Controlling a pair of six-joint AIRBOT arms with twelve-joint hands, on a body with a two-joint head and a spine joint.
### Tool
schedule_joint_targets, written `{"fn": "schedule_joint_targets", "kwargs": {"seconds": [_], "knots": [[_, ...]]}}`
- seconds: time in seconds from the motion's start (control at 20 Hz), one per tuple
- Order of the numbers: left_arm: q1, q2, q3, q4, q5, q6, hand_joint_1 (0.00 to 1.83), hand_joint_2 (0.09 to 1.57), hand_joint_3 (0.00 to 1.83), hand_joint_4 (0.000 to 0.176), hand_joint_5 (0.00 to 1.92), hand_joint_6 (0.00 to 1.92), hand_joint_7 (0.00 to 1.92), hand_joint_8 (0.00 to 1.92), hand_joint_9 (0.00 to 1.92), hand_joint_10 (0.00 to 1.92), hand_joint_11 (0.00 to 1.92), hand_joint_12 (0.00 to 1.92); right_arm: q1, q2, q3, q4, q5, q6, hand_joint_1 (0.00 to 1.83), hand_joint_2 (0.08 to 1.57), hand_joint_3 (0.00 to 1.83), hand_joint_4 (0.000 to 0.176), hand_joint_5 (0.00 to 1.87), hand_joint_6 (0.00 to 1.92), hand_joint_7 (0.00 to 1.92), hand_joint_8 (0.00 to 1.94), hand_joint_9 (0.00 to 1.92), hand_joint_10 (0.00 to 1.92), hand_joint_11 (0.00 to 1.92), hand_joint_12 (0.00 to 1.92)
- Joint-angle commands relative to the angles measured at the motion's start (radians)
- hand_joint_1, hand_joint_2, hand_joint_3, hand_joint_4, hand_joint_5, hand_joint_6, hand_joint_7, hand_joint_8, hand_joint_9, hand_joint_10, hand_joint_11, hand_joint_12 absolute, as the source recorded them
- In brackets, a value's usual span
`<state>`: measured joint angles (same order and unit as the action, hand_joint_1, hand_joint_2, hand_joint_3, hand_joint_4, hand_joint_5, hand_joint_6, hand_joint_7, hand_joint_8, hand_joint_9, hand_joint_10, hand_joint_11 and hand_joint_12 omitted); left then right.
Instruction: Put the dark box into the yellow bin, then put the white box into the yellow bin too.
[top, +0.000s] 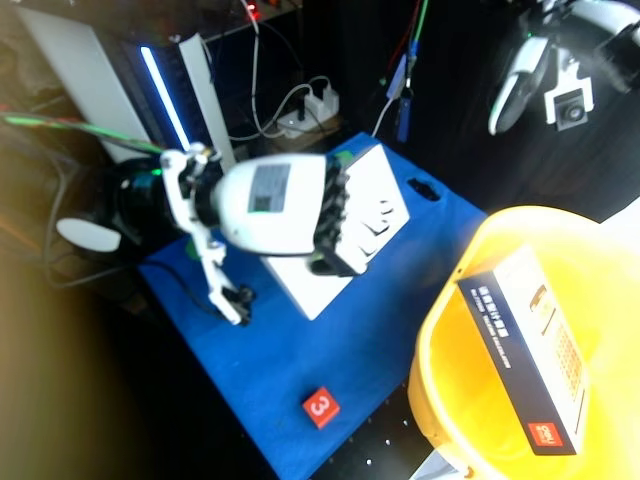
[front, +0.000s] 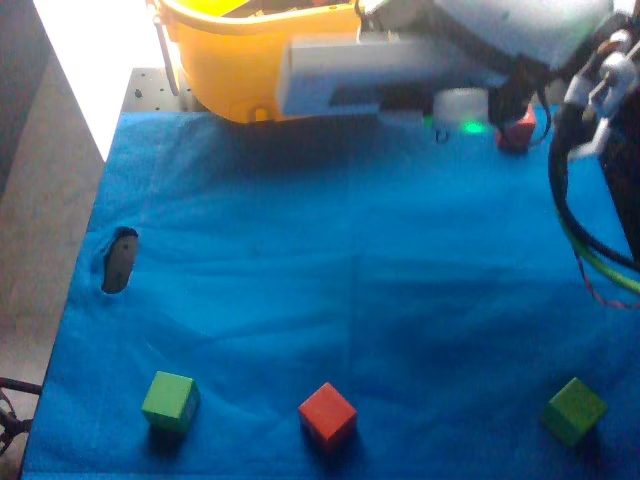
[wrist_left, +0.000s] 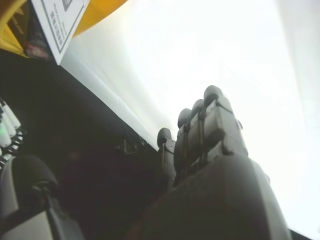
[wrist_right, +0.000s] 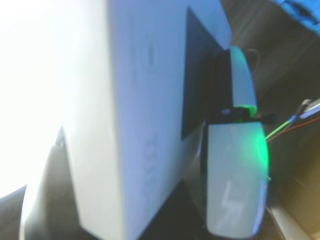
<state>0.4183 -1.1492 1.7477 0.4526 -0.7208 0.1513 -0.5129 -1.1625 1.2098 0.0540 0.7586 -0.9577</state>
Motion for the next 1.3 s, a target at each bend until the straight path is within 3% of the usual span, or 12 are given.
{"fn": "schedule_joint_targets", "kwargs": {"seconds": [0.0,0.05,0.1,0.2,0.25,0.3,0.55,0.7,0.85,1.05,1.15,1.25], "knots": [[-0.002,0.006,-0.003,-0.060,-0.094,-0.001,1.03,0.85,0.01,0.087,0.08,0.00,0.12,0.00,0.05,0.00,0.00,0.10,0.027,-0.003,0.005,-0.002,0.134,0.002,1.27,1.06,0.00,0.000,1.06,0.67,1.14,0.93,1.00,0.96,0.78,1.37],[0.010,0.007,-0.003,-0.064,-0.092,0.000,1.02,0.84,0.00,0.094,0.10,0.01,0.14,0.01,0.07,0.01,0.01,0.10,0.041,-0.004,0.007,-0.002,0.133,0.002,1.20,1.06,0.00,0.000,1.09,0.75,1.05,1.17,0.95,1.51,0.86,1.80],[0.022,0.008,-0.003,-0.070,-0.091,0.001,0.96,0.80,0.00,0.115,0.10,0.01,0.13,0.00,0.09,0.01,0.04,0.12,0.053,-0.004,0.007,-0.002,0.133,0.002,1.19,1.06,0.00,0.000,1.10,0.77,1.04,1.09,0.97,1.54,0.94,1.86],[0.043,0.008,-0.004,-0.095,-0.091,0.016,0.97,0.79,0.00,0.136,0.10,0.00,0.11,0.00,0.07,0.00,0.00,0.13,0.076,-0.004,0.016,-0.003,0.133,0.002,1.26,1.10,0.00,0.000,1.16,0.46,0.93,1.29,0.82,1.44,0.72,1.86],[0.052,0.008,-0.005,-0.107,-0.094,0.024,0.97,0.79,0.00,0.128,0.08,0.00,0.09,0.00,0.06,0.00,0.00,0.13,0.084,-0.004,0.020,-0.003,0.133,0.002,1.25,1.08,0.00,0.000,1.17,0.53,0.99,1.11,0.82,1.21,0.63,1.68],[0.069,0.008,-0.006,-0.126,-0.103,0.028,0.94,0.78,0.00,0.105,0.05,0.00,0.06,0.00,0.05,0.00,0.00,0.11,0.095,-0.005,0.026,-0.003,0.133,0.002,1.26,1.07,0.00,0.000,1.20,0.46,1.03,1.08,0.79,1.30,0.61,1.76],[0.126,0.008,-0.015,-0.176,-0.137,0.041,0.95,0.78,0.00,0.068,0.03,0.01,0.03,0.00,0.03,0.00,0.00,0.11,0.122,-0.020,0.056,-0.006,0.130,0.002,1.26,1.05,0.00,0.000,1.06,0.76,1.23,0.65,1.31,0.52,1.12,1.22],[0.171,0.008,-0.031,-0.218,-0.181,0.050,0.90,0.78,0.00,0.058,0.00,0.00,0.03,0.00,0.04,0.00,0.00,0.05,0.148,-0.038,0.084,-0.035,0.119,0.002,1.28,1.03,0.00,0.000,1.09,0.69,1.29,0.60,1.39,0.52,1.18,1.27],[0.227,0.011,-0.049,-0.272,-0.246,0.053,1.00,0.78,0.00,0.103,0.05,0.02,0.04,0.01,0.01,0.00,0.00,0.00,0.195,-0.052,0.107,-0.070,0.099,0.002,1.29,1.03,0.00,0.000,1.09,0.67,1.30,0.60,1.40,0.55,1.19,1.26],[0.285,0.035,-0.104,-0.338,-0.328,0.093,0.95,0.79,0.00,0.093,0.00,0.00,0.00,0.00,0.00,0.00,0.00,0.00,0.253,-0.052,0.120,-0.119,0.084,0.001,1.29,1.03,0.00,0.000,1.10,0.65,1.29,0.63,1.35,0.53,1.17,1.21],[0.309,0.041,-0.133,-0.353,-0.364,0.114,0.90,0.78,0.00,0.066,0.00,0.00,0.00,0.00,0.01,0.01,0.00,0.00,0.276,-0.052,0.125,-0.138,0.074,-0.004,1.28,1.03,0.00,0.000,1.09,0.70,1.31,0.55,1.35,0.42,1.14,1.12],[0.340,0.041,-0.157,-0.371,-0.408,0.122,0.94,0.75,0.00,0.079,0.00,0.00,0.03,0.01,0.02,0.01,0.00,0.00,0.288,-0.052,0.131,-0.141,0.072,-0.017,1.28,1.03,0.00,0.000,1.09,0.70,1.30,0.57,1.36,0.41,1.12,1.15]]}}
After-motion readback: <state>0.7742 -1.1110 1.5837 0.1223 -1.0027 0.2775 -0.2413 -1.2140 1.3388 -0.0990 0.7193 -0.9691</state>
